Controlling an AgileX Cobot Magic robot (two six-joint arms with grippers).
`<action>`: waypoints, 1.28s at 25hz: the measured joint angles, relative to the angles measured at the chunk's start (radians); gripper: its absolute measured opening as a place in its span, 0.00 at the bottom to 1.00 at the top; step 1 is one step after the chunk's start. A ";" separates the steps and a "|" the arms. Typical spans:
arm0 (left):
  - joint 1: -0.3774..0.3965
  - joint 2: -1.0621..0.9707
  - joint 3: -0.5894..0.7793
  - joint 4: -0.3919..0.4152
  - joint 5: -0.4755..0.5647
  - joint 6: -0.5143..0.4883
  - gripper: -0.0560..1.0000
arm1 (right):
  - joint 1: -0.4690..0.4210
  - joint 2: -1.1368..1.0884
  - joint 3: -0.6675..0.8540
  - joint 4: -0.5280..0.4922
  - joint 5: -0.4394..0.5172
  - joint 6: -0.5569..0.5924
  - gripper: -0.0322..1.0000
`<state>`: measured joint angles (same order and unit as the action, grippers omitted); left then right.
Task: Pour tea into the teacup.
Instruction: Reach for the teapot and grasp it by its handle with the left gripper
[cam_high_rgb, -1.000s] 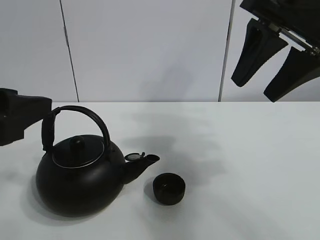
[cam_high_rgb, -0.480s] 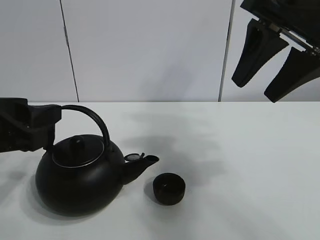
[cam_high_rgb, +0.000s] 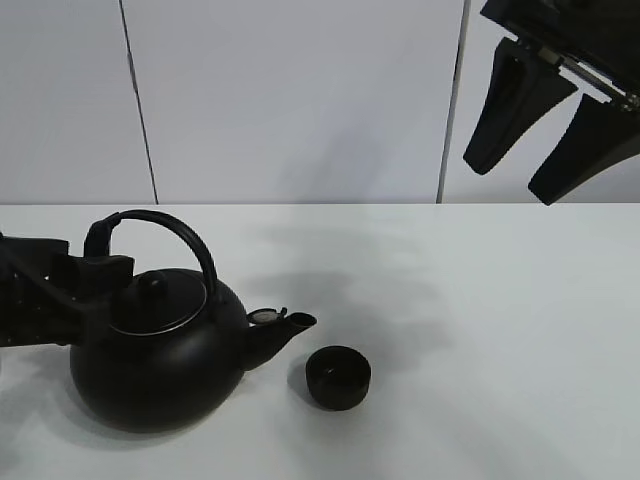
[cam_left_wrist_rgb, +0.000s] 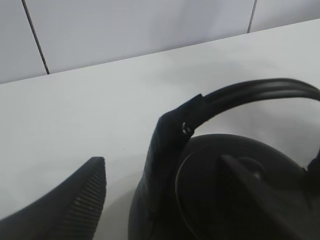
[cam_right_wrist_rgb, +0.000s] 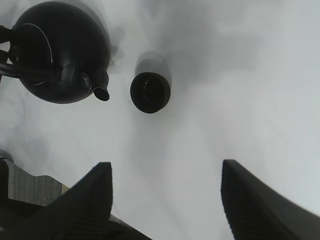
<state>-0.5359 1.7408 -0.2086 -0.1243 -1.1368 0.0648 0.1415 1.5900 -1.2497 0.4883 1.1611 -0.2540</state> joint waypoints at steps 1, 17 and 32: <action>0.000 0.005 -0.002 0.000 0.000 -0.001 0.48 | 0.000 0.000 0.000 0.000 0.000 0.000 0.45; 0.000 0.037 -0.068 0.000 -0.007 -0.002 0.45 | 0.000 0.000 0.000 0.002 -0.001 0.000 0.45; 0.003 0.023 -0.081 0.012 0.022 0.019 0.20 | 0.000 0.000 0.000 0.004 -0.001 0.000 0.45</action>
<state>-0.5329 1.7637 -0.2893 -0.1118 -1.1148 0.0834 0.1415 1.5900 -1.2497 0.4923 1.1602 -0.2544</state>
